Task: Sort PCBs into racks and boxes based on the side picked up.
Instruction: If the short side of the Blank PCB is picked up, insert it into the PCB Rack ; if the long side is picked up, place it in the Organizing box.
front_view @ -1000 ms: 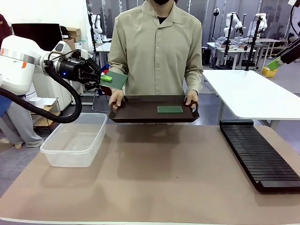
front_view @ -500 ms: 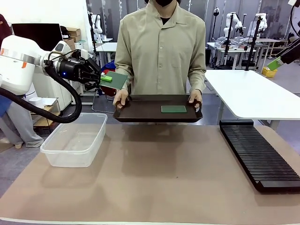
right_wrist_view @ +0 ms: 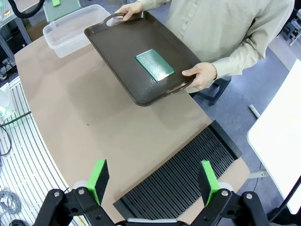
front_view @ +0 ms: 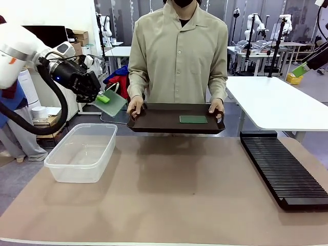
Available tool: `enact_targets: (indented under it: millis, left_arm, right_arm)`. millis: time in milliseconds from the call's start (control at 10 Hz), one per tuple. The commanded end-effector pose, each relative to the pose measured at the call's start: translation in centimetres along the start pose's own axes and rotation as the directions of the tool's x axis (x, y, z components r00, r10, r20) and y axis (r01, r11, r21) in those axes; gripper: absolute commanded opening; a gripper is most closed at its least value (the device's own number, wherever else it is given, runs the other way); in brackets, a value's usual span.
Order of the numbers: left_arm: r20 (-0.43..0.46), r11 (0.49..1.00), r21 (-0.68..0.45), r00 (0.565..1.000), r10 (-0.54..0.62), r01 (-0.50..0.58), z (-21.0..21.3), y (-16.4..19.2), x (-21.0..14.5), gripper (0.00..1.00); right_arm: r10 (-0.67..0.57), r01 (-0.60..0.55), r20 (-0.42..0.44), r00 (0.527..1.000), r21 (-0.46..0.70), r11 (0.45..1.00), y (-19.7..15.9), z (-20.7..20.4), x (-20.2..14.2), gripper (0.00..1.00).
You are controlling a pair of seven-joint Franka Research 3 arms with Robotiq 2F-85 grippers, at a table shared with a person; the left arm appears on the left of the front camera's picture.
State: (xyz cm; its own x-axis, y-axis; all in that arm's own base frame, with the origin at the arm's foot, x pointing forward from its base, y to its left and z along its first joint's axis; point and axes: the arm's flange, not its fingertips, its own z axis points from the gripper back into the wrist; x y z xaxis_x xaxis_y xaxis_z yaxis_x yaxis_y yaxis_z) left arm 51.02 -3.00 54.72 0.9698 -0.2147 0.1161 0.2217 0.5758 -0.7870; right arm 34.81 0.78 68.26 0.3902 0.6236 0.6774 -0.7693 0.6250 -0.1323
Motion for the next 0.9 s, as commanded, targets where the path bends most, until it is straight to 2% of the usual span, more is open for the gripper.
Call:
enact_targets:
  millis: [0, 200, 400, 600, 700, 800]
  left_arm:
    - [0.000, 0.986, 0.158, 0.998, 0.059, -0.059, 0.9, -0.6, -1.3, 0.02]
    - [0.080, 0.964, 0.234, 0.991, 0.106, -0.122, 1.0, 0.2, -1.9, 0.02]
    - [0.173, 0.899, 0.389, 0.975, 0.141, -0.199, 0.1, 1.7, -2.0, 0.02]
    - [0.175, 0.878, 0.422, 0.971, 0.164, -0.225, -1.0, 2.9, -2.1, 0.02]
    - [0.215, 0.830, 0.496, 0.962, 0.166, -0.254, -1.5, 4.1, -2.1, 0.02]
    - [0.211, 0.861, 0.466, 0.971, 0.115, -0.203, -1.9, 5.6, -2.0, 0.02]
  right_arm:
    - [0.000, 0.000, -0.001, 1.000, 0.003, 1.000, 0.0, 0.0, -0.1, 1.00]
    - [0.000, 0.000, -0.001, 1.000, 0.003, 1.000, 0.0, 0.0, -0.1, 1.00]
    - [0.000, 0.000, -0.001, 1.000, 0.003, 1.000, 0.0, 0.0, -0.1, 1.00]
    - [0.000, 0.000, -0.001, 1.000, 0.003, 1.000, 0.0, 0.0, -0.1, 1.00]
    - [0.000, 0.000, -0.001, 1.000, 0.003, 1.000, 0.0, 0.0, -0.1, 1.00]
    - [0.000, 0.000, -0.001, 1.000, 0.003, 1.000, 0.0, 0.0, -0.1, 1.00]
